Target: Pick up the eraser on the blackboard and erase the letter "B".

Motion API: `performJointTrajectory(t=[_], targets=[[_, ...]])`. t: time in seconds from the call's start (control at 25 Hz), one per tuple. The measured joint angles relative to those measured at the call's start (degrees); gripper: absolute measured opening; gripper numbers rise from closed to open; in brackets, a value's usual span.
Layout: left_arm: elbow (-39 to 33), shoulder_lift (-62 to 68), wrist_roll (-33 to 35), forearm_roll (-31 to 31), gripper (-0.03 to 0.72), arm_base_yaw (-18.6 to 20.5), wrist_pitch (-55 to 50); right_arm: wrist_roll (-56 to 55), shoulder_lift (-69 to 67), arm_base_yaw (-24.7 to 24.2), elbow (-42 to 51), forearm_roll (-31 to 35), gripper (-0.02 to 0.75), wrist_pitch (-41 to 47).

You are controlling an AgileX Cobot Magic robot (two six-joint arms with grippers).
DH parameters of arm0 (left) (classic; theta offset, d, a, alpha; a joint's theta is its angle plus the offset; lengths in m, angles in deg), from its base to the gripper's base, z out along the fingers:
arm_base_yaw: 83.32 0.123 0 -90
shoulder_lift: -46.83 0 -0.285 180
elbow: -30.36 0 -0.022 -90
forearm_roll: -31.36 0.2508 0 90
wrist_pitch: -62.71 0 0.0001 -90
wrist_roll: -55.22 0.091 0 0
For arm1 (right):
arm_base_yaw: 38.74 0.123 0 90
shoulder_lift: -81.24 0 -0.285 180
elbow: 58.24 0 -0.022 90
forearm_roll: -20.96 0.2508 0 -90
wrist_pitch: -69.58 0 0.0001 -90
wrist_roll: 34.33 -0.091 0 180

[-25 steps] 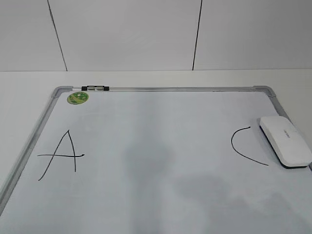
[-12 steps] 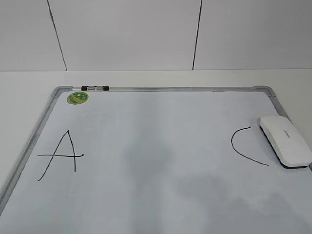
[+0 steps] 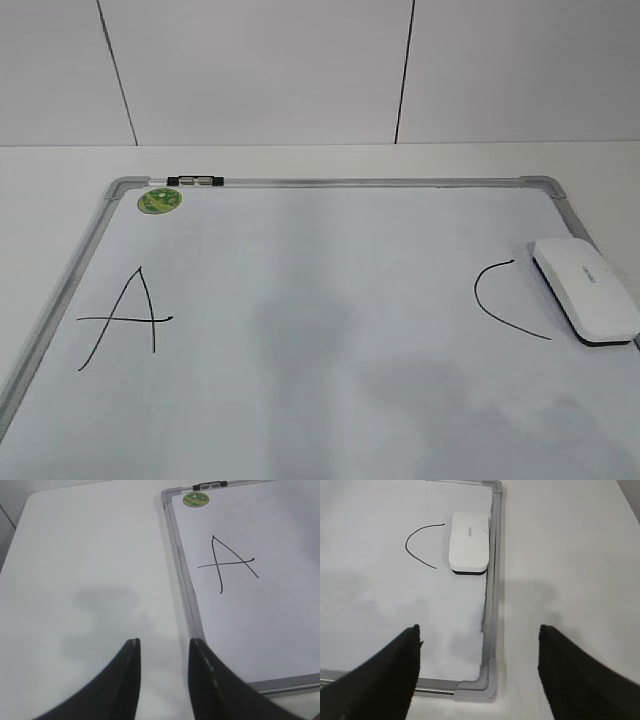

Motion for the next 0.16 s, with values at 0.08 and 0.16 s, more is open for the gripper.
performJointTrajectory(t=[0.08, 0.16], targets=[[0.0, 0.0, 0.0, 0.0, 0.244, 0.0, 0.0, 0.0, 0.0, 0.0, 0.0, 0.0, 0.587, 0.0], [0.0, 0.0, 0.0, -0.1, 0.244, 0.0, 0.0, 0.0, 0.0, 0.0, 0.0, 0.0, 0.586, 0.0]])
